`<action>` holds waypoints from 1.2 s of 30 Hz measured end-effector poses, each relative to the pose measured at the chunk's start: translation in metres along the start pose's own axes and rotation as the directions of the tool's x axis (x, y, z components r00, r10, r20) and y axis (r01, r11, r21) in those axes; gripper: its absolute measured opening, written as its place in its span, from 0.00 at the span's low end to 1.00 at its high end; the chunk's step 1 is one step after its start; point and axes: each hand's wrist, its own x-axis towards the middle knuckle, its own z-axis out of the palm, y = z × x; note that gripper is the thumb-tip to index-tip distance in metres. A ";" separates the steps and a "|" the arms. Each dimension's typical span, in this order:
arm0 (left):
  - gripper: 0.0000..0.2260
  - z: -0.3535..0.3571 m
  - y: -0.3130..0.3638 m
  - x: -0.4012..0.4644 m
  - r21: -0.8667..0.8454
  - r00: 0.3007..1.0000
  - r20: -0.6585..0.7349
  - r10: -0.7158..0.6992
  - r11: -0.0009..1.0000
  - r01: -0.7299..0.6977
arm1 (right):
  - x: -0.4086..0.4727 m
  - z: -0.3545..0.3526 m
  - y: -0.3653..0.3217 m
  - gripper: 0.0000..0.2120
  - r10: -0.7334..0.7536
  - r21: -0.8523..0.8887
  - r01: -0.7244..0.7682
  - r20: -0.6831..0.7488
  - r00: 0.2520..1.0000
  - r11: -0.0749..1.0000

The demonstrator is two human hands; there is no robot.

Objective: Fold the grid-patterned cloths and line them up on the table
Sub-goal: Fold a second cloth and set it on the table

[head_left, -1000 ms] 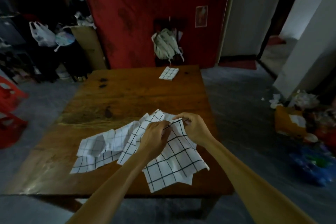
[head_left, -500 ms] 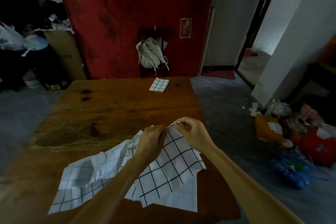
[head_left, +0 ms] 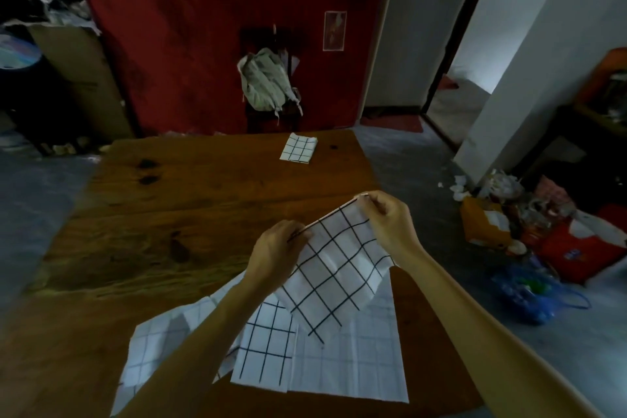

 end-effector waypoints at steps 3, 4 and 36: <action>0.10 -0.004 -0.018 -0.001 0.042 0.997 -0.071 -0.013 0.999 0.016 | 0.013 0.002 0.001 0.08 0.027 0.016 -0.026 -0.068 0.997 1.000; 0.11 -0.005 -0.024 -0.001 0.023 0.990 -0.121 -0.068 0.997 0.071 | 0.017 0.002 0.001 0.08 0.033 0.020 -0.031 -0.075 0.997 0.999; 0.10 0.013 0.013 0.047 -0.700 0.858 0.157 -0.488 0.558 0.446 | 0.033 -0.061 0.036 0.07 0.125 0.072 -0.116 -0.134 0.983 0.991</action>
